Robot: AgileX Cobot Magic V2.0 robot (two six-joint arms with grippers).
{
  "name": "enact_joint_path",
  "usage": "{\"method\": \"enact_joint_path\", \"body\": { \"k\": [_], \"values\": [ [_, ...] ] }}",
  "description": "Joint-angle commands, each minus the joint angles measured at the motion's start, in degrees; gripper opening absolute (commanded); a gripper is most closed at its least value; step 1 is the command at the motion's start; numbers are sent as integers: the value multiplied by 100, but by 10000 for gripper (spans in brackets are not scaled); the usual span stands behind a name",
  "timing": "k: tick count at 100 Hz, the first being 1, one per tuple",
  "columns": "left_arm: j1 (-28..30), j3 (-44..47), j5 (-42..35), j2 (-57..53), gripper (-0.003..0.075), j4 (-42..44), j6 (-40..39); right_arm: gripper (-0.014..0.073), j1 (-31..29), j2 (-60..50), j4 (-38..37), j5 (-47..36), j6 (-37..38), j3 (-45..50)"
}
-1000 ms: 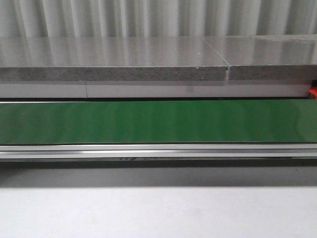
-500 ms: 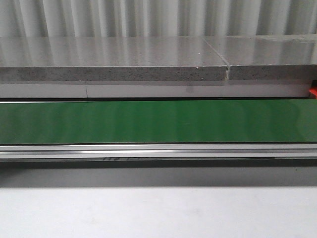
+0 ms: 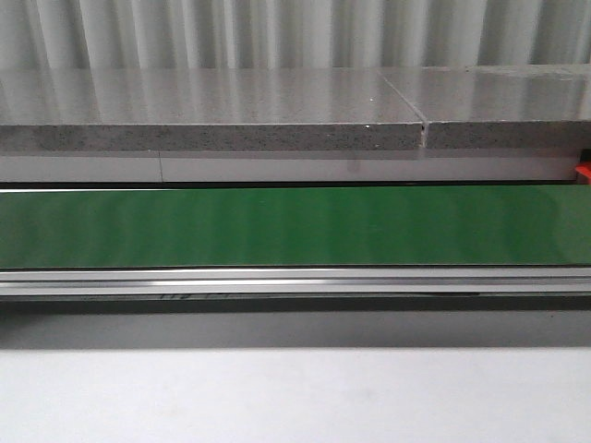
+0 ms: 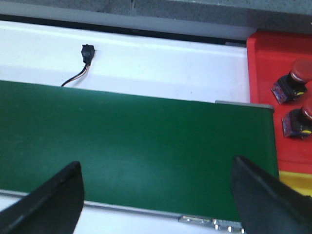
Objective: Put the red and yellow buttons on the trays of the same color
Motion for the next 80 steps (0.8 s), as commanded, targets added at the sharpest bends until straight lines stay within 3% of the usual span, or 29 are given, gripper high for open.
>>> {"method": "enact_joint_path", "body": {
  "k": [1, 11, 36, 80],
  "values": [
    [-46, -147, -386, 77, -21, -81, -18, 577, 5, -469, 16, -309, -54, 150],
    [-46, -147, -386, 77, -21, -81, -18, 442, 5, -831, 16, -289, -54, 401],
    [-46, -147, -386, 77, -21, -81, -18, -88, 5, -1301, 16, -272, -54, 590],
    [-46, -147, -386, 77, -21, -68, -18, -92, 5, -1296, 23, -230, -49, 590]
  ]
}}
